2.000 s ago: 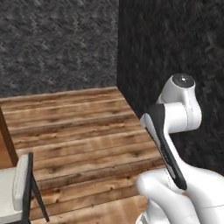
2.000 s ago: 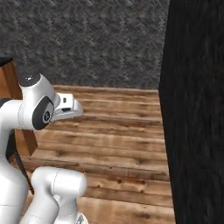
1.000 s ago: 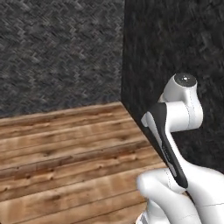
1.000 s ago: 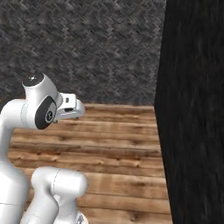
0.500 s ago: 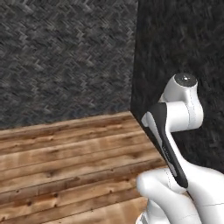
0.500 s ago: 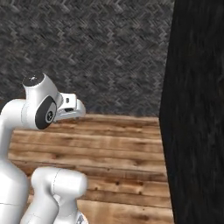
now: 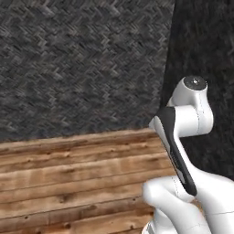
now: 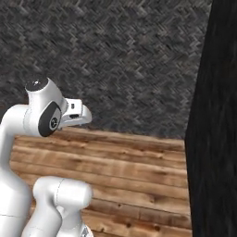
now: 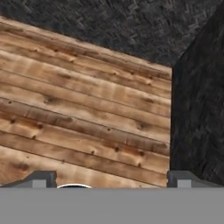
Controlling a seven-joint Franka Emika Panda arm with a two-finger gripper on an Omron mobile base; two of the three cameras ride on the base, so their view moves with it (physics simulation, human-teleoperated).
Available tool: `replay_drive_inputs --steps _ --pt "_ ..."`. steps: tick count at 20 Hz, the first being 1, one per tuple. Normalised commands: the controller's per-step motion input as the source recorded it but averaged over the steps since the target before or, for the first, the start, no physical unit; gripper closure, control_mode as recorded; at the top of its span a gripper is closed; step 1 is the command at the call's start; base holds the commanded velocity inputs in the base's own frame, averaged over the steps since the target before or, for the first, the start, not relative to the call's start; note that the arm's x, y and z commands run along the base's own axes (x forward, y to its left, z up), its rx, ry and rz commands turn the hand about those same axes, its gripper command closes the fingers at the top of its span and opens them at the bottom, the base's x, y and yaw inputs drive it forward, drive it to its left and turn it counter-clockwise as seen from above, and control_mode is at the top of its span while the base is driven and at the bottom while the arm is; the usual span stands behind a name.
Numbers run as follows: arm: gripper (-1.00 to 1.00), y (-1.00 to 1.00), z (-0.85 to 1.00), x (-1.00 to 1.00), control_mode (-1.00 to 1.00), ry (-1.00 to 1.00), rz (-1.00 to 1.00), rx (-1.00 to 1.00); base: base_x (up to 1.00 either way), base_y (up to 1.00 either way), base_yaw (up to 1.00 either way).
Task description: There is a wine glass and glass cup on the dining counter. Place the wine bottle next to the wine glass and the juice bottle next to the glass cup.
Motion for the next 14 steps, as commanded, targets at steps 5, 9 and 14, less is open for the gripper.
replay_drive_inputs --steps 5,9,14 --pt "-1.0 0.0 0.0 0.0 1.0 0.0 0.0 0.0 0.67 0.02 0.4" --pt "-1.0 0.0 0.0 0.0 1.0 0.0 0.0 0.0 0.42 0.0 0.61" --pt "-1.0 0.0 0.0 0.0 1.0 0.0 0.0 0.0 0.35 0.0 0.67"
